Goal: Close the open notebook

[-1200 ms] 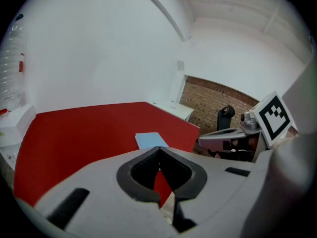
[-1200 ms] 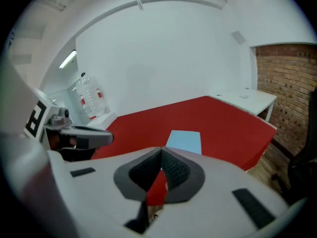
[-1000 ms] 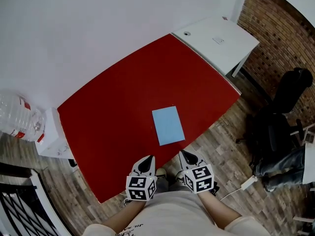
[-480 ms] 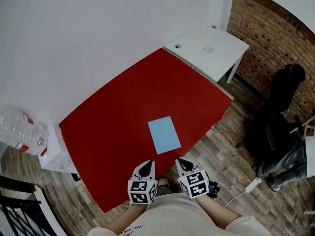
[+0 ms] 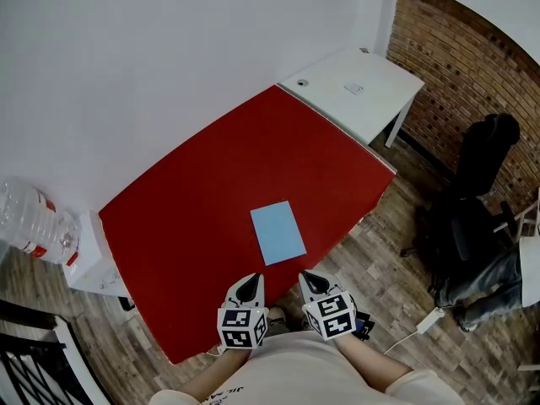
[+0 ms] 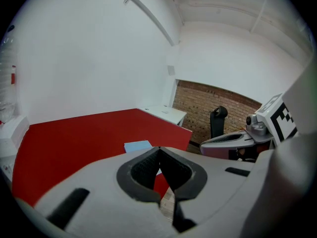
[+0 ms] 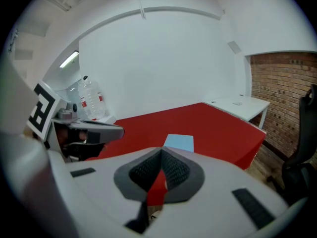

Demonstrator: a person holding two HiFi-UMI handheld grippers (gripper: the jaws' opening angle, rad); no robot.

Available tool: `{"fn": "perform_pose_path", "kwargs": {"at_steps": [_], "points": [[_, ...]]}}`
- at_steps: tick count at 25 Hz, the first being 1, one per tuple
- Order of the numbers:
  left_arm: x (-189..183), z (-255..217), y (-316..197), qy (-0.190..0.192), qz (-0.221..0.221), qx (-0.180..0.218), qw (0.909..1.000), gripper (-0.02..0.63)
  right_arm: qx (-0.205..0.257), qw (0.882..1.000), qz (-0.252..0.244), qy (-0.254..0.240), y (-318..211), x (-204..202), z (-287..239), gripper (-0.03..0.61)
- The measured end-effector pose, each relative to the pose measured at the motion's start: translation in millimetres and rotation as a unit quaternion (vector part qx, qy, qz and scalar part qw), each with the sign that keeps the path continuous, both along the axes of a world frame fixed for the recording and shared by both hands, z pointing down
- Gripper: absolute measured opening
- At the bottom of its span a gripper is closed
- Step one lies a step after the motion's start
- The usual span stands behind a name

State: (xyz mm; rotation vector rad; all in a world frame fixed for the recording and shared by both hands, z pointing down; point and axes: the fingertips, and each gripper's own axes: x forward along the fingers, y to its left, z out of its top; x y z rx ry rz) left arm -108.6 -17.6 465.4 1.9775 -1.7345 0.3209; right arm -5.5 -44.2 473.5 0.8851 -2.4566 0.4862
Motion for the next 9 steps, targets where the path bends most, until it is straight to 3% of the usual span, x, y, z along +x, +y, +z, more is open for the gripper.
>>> {"fn": "perform_pose_path", "kwargs": {"at_steps": [9], "points": [[-5.6,4.9,5.8,-0.001,-0.004,-0.005,1.0,0.006,0.0,1.0,-0.004,0.001,3.5,-5.2,0.2,0.005]]}}
